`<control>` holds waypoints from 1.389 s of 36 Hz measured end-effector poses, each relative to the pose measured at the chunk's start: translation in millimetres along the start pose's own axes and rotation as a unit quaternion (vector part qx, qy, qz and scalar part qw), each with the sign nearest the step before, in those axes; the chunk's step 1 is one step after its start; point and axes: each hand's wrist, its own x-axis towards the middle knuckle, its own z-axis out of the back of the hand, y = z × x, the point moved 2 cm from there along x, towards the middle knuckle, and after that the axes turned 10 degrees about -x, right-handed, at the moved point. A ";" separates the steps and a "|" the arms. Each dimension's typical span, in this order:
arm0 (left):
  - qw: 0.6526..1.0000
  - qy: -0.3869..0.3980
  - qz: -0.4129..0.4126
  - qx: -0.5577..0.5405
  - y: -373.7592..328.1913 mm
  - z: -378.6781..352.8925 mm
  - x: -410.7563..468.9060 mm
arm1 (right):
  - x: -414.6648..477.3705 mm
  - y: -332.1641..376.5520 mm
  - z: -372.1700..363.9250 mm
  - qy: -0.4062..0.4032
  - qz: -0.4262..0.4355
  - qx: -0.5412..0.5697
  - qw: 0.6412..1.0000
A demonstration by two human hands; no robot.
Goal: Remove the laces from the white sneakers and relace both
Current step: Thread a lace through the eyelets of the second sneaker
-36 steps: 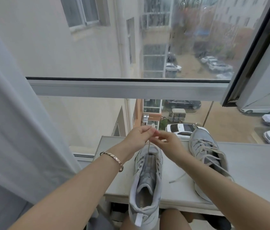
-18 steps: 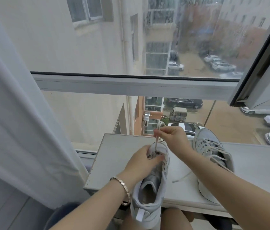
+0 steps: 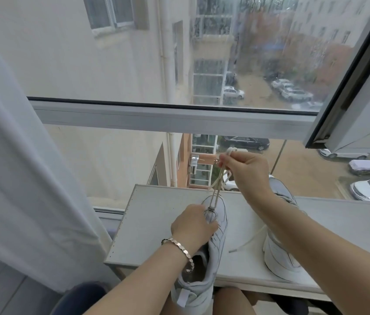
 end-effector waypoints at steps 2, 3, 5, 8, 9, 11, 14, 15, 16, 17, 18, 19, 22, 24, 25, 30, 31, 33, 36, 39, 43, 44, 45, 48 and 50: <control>1.000 -0.003 0.000 0.004 0.8 -0.7 0.4 | -1.1 0.8 0.2 -0.013 0.014 -0.003 1.000; 1.000 -0.004 0.004 0.006 0.8 -0.4 0.5 | -2.9 1.9 -0.8 -0.017 0.031 -0.012 0.999; 1.000 0.004 0.020 0.018 1.0 0.2 1.4 | -7.1 3.6 -3.3 -0.016 0.068 -0.037 0.997; 1.000 0.008 0.022 0.015 1.0 5.3 5.0 | -8.7 1.2 -2.0 0.006 0.075 -0.046 0.996; 1.000 -0.007 0.004 0.004 0.9 9.0 7.2 | -7.5 -0.7 -0.1 0.011 0.073 -0.038 0.997; 0.996 -0.025 -0.047 -0.070 -0.7 16.5 11.8 | -5.7 -2.9 3.9 0.022 0.066 -0.021 0.997; 0.953 0.052 -0.122 -0.271 -9.7 21.3 14.3 | -4.9 -3.4 4.9 0.037 0.061 -0.012 0.997; 0.939 0.075 -0.129 -0.309 -12.4 22.0 14.7 | -4.7 -2.9 3.9 0.041 0.058 -0.007 0.997; 0.934 0.080 -0.136 -0.320 -13.5 22.5 16.1 | -4.1 -1.9 2.8 0.042 0.054 0.003 0.998; 0.935 0.073 -0.141 -0.317 -14.2 23.4 17.9 | -3.0 -0.6 2.1 0.038 0.050 0.017 0.998; 0.936 0.058 -0.144 -0.316 -13.8 24.5 20.7 | -1.2 0.9 1.8 0.030 0.046 0.029 0.998; 0.936 0.037 -0.144 -0.320 -12.0 25.7 23.7 | 1.0 2.4 1.6 0.022 0.042 0.037 0.998; 0.938 -0.032 -0.127 -0.321 0.9 28.6 31.7 | 4.9 4.1 -1.5 0.017 0.027 0.052 0.998; 0.940 -0.071 -0.098 -0.318 11.1 27.8 33.6 | 4.0 4.8 -3.6 0.032 0.016 0.050 0.998; 0.938 -0.089 -0.087 -0.323 15.9 26.7 34.1 | 3.3 5.5 -3.0 0.036 0.010 0.054 0.998; 0.931 -0.138 -0.052 -0.332 27.6 24.5 38.4 | 0.0 5.2 15.4 0.034 -0.067 0.098 0.992; 0.934 -0.141 -0.049 -0.325 27.6 23.9 38.4 | -1.0 6.3 20.7 0.033 -0.082 0.118 0.989; 0.935 -0.150 -0.042 -0.317 27.3 22.8 38.5 | -2.2 14.9 33.8 0.024 -0.087 0.179 0.980; 0.927 -0.161 -0.012 -0.340 29.1 21.7 40.3 | -2.6 40.5 58.5 0.017 -0.026 0.177 0.984; 0.922 -0.177 0.034 -0.342 19.2 28.8 37.2 | -1.5 56.6 72.1 0.043 0.005 0.120 0.992; 0.912 -0.247 -0.109 -0.310 -19.3 46.7 13.2 | -8.8 55.0 65.8 0.106 -0.043 0.063 0.991; 0.913 -0.204 -0.166 -0.313 -33.1 49.7 5.3 | -11.4 53.3 62.3 0.118 -0.048 0.060 0.990; 0.916 -0.135 -0.203 -0.320 -46.0 51.3 -1.8 | -13.5 51.6 58.3 0.127 -0.050 0.061 0.989; 0.877 0.104 -0.214 -0.418 -79.8 54.7 -21.3 | -16.7 48.1 50.1 0.134 -0.053 0.072 0.987; 0.855 0.176 -0.218 -0.437 -91.9 57.8 -30.0 | -15.1 46.4 49.0 0.124 -0.067 0.087 0.986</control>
